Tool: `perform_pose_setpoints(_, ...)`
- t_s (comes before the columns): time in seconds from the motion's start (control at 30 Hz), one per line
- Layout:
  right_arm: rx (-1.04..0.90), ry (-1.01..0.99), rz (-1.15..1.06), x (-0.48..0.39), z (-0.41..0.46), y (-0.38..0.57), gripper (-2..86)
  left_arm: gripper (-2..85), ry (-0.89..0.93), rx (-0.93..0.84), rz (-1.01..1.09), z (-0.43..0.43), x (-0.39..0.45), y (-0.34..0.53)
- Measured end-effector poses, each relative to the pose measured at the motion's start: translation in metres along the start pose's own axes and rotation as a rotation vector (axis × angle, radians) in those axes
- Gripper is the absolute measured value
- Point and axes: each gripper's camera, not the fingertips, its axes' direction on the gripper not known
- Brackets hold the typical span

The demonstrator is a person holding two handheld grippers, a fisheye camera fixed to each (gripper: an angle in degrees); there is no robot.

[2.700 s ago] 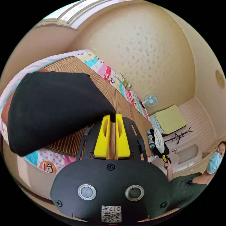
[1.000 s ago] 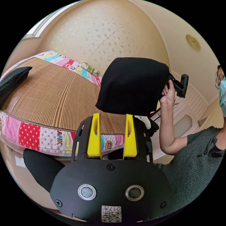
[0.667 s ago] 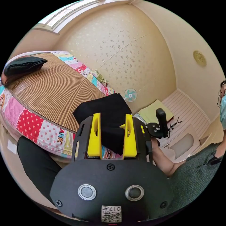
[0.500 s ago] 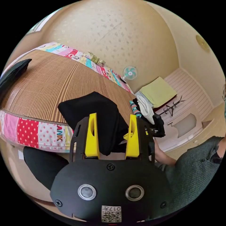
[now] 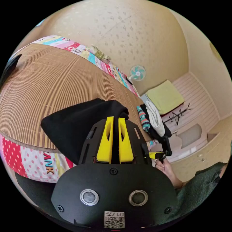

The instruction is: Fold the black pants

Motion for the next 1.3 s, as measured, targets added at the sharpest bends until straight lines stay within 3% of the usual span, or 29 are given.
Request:
perform_pose_setpoints(0.07, -0.025, -0.066, -0.023, 0.007, 0.001, -0.003, 10.2, 4.7, -0.084, 0.227, -0.122, -0.065, -0.041, 0.005)
perform_pose_setpoints(0.23, -0.069, -0.149, 0.049, 0.031, -0.001, -0.012, 12.0, 6.6, -0.305, 0.334, -0.293, -0.134, -0.089, 0.049)
perform_pose_setpoints(0.37, -0.123, -0.177, 0.055, 0.038, -0.005, -0.015, 10.6, 10.1, -0.534, 0.304, -0.057, -0.142, -0.030, 0.076)
perform_pose_setpoints(0.5, -0.246, -0.246, 0.058, 0.041, -0.004, -0.017, 8.5, 10.2, -0.544, 0.070, 0.347, -0.079, 0.048, 0.070)
perform_pose_setpoints(0.53, -0.269, -0.260, 0.055, 0.041, -0.003, -0.018, 8.1, 9.7, -0.501, -0.069, 0.436, -0.048, 0.064, 0.063)
perform_pose_setpoints(0.57, -0.304, -0.290, 0.051, 0.041, -0.002, -0.018, 7.8, 9.1, -0.466, -0.235, 0.458, -0.013, 0.069, 0.053)
perform_pose_setpoints(0.63, -0.345, -0.327, 0.059, 0.042, -0.001, -0.018, 7.8, 12.6, -0.490, -0.395, 0.387, 0.032, 0.055, 0.040)
perform_pose_setpoints(0.7, -0.366, -0.324, 0.102, 0.045, -0.005, -0.013, 8.5, 17.0, -0.521, -0.422, 0.235, 0.062, 0.022, 0.030)
perform_pose_setpoints(0.77, -0.379, -0.307, 0.149, 0.049, -0.009, -0.006, 9.8, 16.4, -0.460, -0.479, 0.015, 0.092, -0.031, 0.021)
perform_pose_setpoints(0.9, -0.378, -0.193, 0.268, 0.067, -0.024, 0.015, 14.2, 10.0, -0.345, -0.454, -0.159, 0.080, -0.051, 0.012)
perform_pose_setpoints(0.93, -0.375, -0.180, 0.286, 0.071, -0.026, 0.018, 15.0, 6.8, -0.248, -0.444, -0.143, 0.071, -0.049, 0.010)
perform_pose_setpoints(1.03, -0.296, -0.203, 0.317, 0.093, -0.031, 0.023, 16.8, 5.3, 0.307, -0.363, -0.157, 0.045, -0.039, 0.006)
perform_pose_setpoints(1.1, -0.165, -0.306, 0.284, 0.100, -0.034, 0.016, 13.9, 5.2, 0.511, -0.312, -0.105, 0.033, -0.019, -0.002)
perform_pose_setpoints(1.17, -0.163, -0.346, 0.208, 0.089, -0.028, 0.001, 8.9, 5.1, 0.686, -0.277, 0.040, 0.015, 0.032, -0.023)
perform_pose_setpoints(1.23, -0.208, -0.284, 0.080, 0.060, -0.024, -0.016, 4.5, 5.1, 0.764, -0.265, 0.200, -0.002, 0.086, -0.041)
perform_pose_setpoints(1.3, -0.102, -0.122, -0.081, 0.004, -0.054, -0.032, 2.1, 5.0, 0.862, -0.269, 0.366, -0.025, 0.139, -0.061)
